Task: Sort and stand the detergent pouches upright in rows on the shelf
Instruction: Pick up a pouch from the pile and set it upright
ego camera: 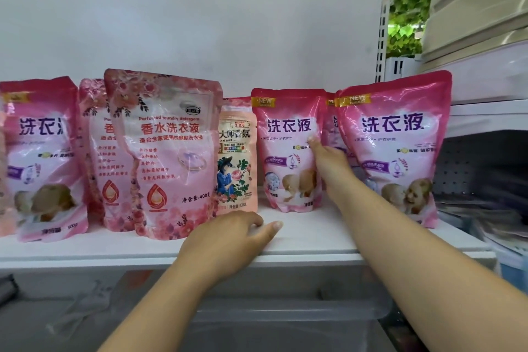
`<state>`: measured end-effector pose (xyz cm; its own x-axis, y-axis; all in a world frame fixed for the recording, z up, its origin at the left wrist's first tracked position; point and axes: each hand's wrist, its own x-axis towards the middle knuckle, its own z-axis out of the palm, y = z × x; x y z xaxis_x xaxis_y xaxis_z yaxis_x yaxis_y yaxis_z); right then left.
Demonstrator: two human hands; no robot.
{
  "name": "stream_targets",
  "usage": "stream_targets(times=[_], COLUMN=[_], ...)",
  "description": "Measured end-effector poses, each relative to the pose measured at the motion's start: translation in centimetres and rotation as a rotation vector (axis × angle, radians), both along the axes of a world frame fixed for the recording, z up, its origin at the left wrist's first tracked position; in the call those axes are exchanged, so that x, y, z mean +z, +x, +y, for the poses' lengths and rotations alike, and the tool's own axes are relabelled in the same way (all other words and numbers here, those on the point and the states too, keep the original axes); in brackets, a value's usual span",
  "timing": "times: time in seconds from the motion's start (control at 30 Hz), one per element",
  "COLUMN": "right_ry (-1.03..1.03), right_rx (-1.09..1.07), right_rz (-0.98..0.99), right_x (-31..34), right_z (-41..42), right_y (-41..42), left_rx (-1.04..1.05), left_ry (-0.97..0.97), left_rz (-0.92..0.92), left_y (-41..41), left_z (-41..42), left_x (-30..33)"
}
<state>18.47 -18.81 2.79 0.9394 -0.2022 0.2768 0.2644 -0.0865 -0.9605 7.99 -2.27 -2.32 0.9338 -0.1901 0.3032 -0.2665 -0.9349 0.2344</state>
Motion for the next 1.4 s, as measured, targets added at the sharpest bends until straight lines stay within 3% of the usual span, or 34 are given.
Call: stream_targets(times=[0.1,0.2,0.27,0.33,0.4,0.5,0.57,0.77,0.87,1.0,1.07,1.13,1.2,1.3,1.4], right_ry=[-0.212,-0.446,-0.440,-0.460,-0.507,-0.405,-0.317,-0.202,-0.278,-0.524,-0.557,-0.520,-0.473,-0.413,-0.368], right_rx=[-0.032,-0.090,-0.255,-0.544,-0.684,-0.517,-0.422,-0.419,-0.458,-0.728,-0.778,-0.666,-0.469,-0.186,-0.011], right_rz=[-0.002,-0.195,-0.403,-0.485,-0.318,-0.009,-0.009,-0.126,-0.070,-0.135,-0.303,-0.388,-0.406,-0.340,-0.201], right_x=[-0.3,-1.5,-2.7,-3.5,-3.7,-3.3,-3.5,-5.0,-4.9,-4.6,-4.7,-4.1,-3.2,-1.9,-1.0], right_z=[0.5,-1.1,-3.0,-5.1,-6.7,-7.8,-8.3,-9.6,-9.6,-7.3,-5.1,-2.4,0.6,5.1,9.0], right_y=[-2.6,-7.3,-10.2,-11.1,-10.3,-8.8,-8.1,-8.4,-8.9,-11.1,-12.4,-13.0,-12.6,-10.9,-9.2], left_rx=[-0.008,-0.016,-0.018,-0.018,-0.022,-0.020,-0.023,-0.035,-0.058,-0.226,-0.215,-0.132,0.004,0.163,0.142], left_ry=[-0.006,-0.010,-0.002,0.001,-0.001,0.006,0.016,0.030,0.006,-0.376,-0.526,-0.606,-0.687,-0.837,-0.877], left_rz=[0.000,-0.016,-0.022,-0.019,-0.019,-0.016,-0.007,-0.022,-0.057,-0.169,-0.396,-0.613,-0.680,-0.528,-0.259], left_y=[0.0,0.1,0.3,0.4,0.3,0.1,0.0,-0.3,-0.4,-1.5,-2.3,-3.0,-3.3,-2.8,-2.5], left_z=[-0.1,0.0,0.2,0.2,0.2,0.2,0.1,-0.2,-0.4,0.8,2.8,5.2,7.4,9.4,9.5], left_x=[0.0,0.0,-0.1,-0.1,-0.1,0.0,-0.1,-0.4,-0.6,0.1,0.8,1.6,2.2,2.3,2.2])
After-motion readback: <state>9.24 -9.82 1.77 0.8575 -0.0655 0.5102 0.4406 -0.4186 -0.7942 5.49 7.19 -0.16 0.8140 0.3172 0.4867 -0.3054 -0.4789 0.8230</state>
